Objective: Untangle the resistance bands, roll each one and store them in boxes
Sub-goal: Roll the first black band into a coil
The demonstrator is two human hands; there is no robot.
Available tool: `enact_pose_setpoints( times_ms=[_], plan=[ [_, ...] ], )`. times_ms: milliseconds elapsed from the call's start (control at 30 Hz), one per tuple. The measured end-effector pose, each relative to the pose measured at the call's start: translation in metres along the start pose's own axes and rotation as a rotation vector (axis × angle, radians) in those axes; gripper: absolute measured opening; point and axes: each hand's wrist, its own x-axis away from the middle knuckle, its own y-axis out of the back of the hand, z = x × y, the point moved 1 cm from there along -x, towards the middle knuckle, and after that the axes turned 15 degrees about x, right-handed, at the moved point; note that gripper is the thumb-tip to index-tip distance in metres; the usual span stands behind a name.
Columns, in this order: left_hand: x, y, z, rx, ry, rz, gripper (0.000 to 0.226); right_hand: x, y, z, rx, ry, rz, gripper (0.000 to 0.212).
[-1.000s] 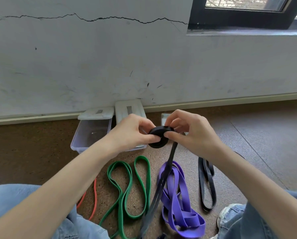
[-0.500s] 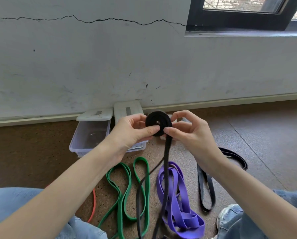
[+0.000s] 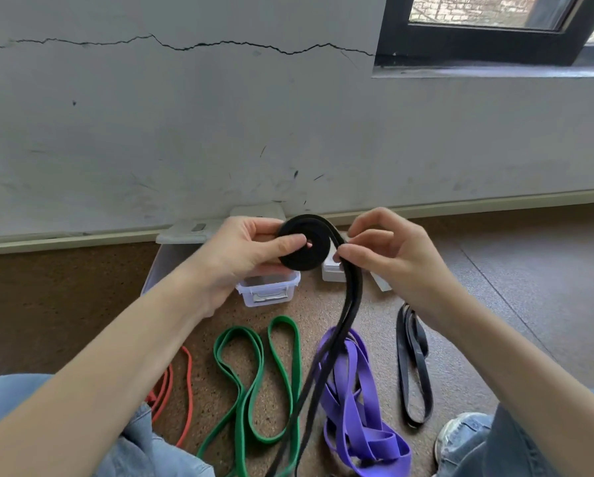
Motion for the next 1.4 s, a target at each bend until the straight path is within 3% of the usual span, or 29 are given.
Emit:
enact_pose_setpoints(
  times_ms=[267,367,433,533,700,900,1067,1167,1267,1400],
  plan=[
    [-0.003,-0.007,0.013,0.149,0.016,-0.043,0.014,0.002,-0.016,-0.006,0.066,0.025,-0.017,0.032],
    [-0.005,-0.002,0.015,-0.127,-0.007,-0.031,0.023,0.002,-0.009,-0.007,0.123,0.027,-0.021,0.032],
    [-0.004,-0.002,0.017,-0.254,0.047,0.061,0.029,0.0,-0.009,-0.005,0.21,0.077,0.029,0.034],
    [-0.001,-0.007,0.018,-0.185,0.073,0.136,0.035,-0.001,-0.013,0.0,0.245,0.11,0.077,0.033],
    [-0.002,-0.004,0.002,0.055,-0.053,-0.031,0.027,-0.002,-0.002,0.003,-0.018,-0.003,-0.043,0.018],
    [-0.004,-0.01,0.01,0.197,-0.08,-0.091,0.025,0.004,-0.017,-0.001,-0.042,-0.006,-0.01,0.021],
    [-0.008,-0.003,0.021,-0.09,-0.135,-0.069,0.027,0.002,-0.013,-0.008,0.058,-0.015,-0.089,0.018],
    [-0.009,0.001,0.022,-0.39,-0.033,0.046,0.027,0.0,-0.012,-0.005,0.265,0.083,-0.028,0.019],
    [-0.006,-0.002,0.025,-0.461,0.021,0.112,0.023,0.0,-0.013,-0.003,0.38,0.114,0.046,0.021],
    [-0.004,0.0,0.009,-0.229,-0.03,0.054,0.038,-0.001,-0.005,0.002,0.003,0.028,0.034,0.02]
  ],
)
